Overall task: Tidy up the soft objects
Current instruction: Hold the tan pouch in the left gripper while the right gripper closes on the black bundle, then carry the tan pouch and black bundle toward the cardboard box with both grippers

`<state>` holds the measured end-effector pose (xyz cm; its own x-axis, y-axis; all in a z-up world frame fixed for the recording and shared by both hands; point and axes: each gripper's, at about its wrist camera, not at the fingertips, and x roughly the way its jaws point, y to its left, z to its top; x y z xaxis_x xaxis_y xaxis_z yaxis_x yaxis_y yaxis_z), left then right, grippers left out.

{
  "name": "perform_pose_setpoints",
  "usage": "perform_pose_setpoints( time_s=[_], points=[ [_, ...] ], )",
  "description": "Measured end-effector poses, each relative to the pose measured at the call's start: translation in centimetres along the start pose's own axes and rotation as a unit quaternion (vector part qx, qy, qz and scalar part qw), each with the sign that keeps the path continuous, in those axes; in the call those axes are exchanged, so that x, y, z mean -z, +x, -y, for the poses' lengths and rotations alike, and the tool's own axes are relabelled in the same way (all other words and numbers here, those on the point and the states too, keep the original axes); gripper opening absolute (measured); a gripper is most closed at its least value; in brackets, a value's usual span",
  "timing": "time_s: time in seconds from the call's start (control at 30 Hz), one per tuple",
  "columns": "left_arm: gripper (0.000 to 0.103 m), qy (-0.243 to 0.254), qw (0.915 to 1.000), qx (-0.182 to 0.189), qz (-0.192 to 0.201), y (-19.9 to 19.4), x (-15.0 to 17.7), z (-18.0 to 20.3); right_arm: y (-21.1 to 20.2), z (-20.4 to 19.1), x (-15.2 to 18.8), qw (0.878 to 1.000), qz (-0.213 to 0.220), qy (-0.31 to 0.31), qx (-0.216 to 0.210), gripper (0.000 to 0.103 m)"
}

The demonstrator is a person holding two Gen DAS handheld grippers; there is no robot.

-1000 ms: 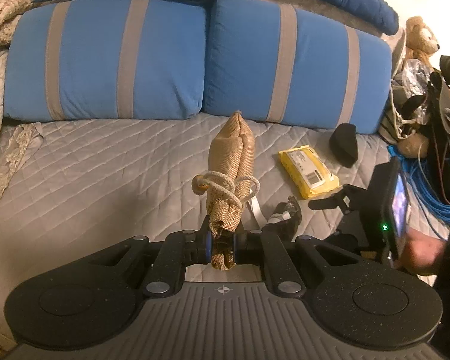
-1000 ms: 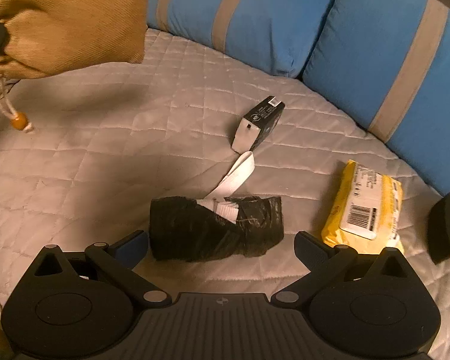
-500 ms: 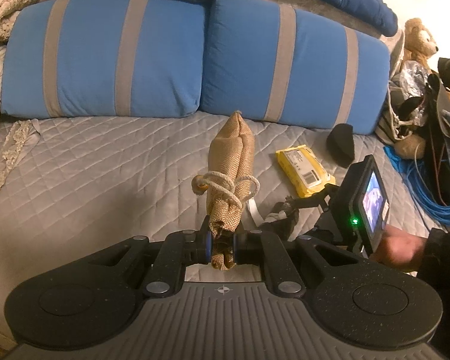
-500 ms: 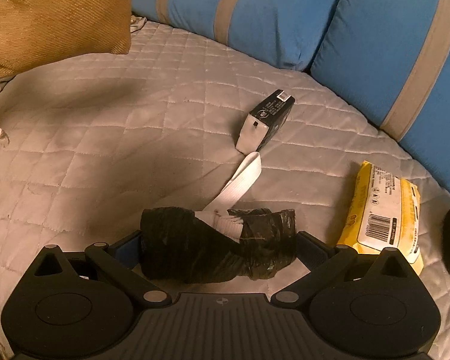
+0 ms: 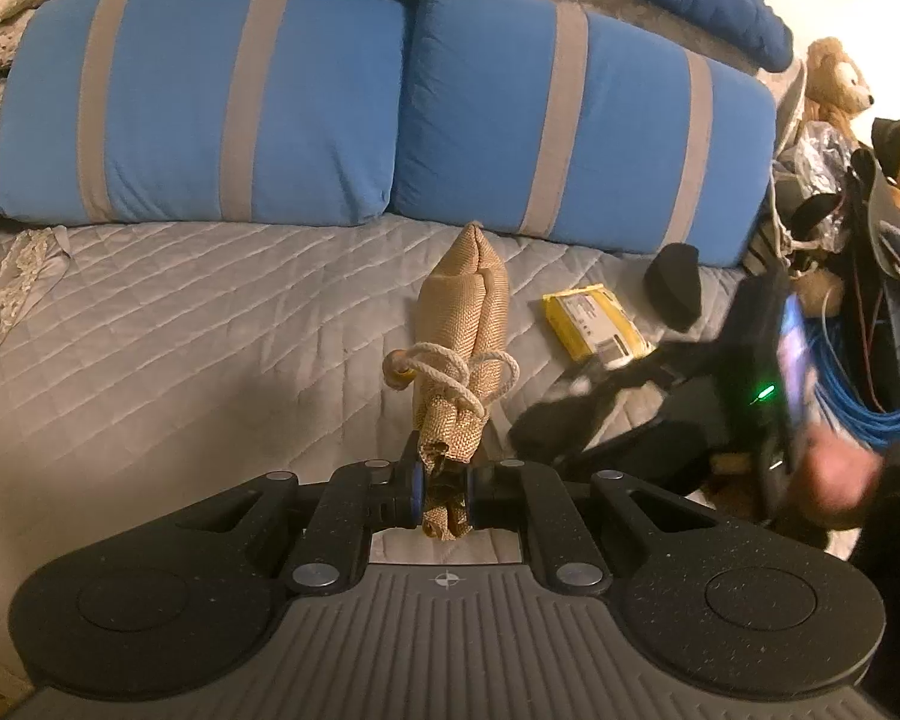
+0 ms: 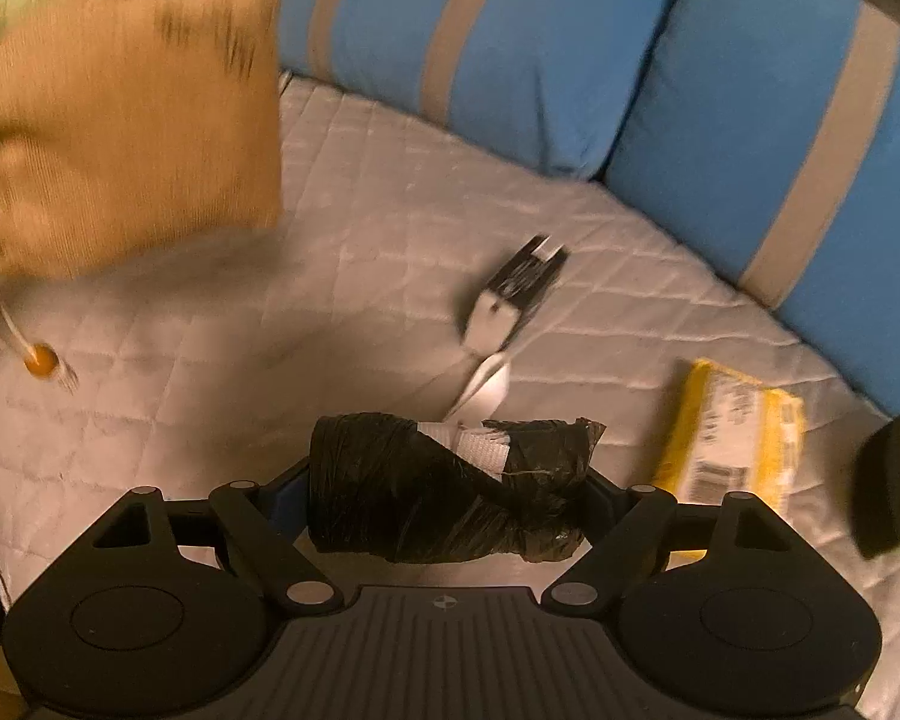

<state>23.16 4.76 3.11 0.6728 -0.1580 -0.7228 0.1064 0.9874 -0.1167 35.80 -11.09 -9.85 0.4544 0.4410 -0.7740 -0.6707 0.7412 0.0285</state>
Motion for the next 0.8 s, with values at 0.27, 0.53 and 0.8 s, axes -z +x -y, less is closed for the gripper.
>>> perform_pose_setpoints(
  time_s=[0.27, 0.53, 0.8],
  points=[
    [0.012, 0.013, 0.9999, -0.004, -0.004, 0.5, 0.3, 1.0, -5.3, 1.6, 0.5, 0.999, 0.013, 0.040, 0.030, 0.086],
    [0.012, 0.009, 0.9998, 0.005, -0.017, 0.9, 0.6, 2.1, -11.1, 2.1, 3.8, 0.996, 0.007, 0.076, 0.051, 0.086],
    [0.012, 0.010, 0.9995, 0.018, -0.023, 0.2, 2.1, 3.8, -14.9, 1.1, 7.7, 0.990, -0.002, 0.115, 0.084, 0.086]
  ],
)
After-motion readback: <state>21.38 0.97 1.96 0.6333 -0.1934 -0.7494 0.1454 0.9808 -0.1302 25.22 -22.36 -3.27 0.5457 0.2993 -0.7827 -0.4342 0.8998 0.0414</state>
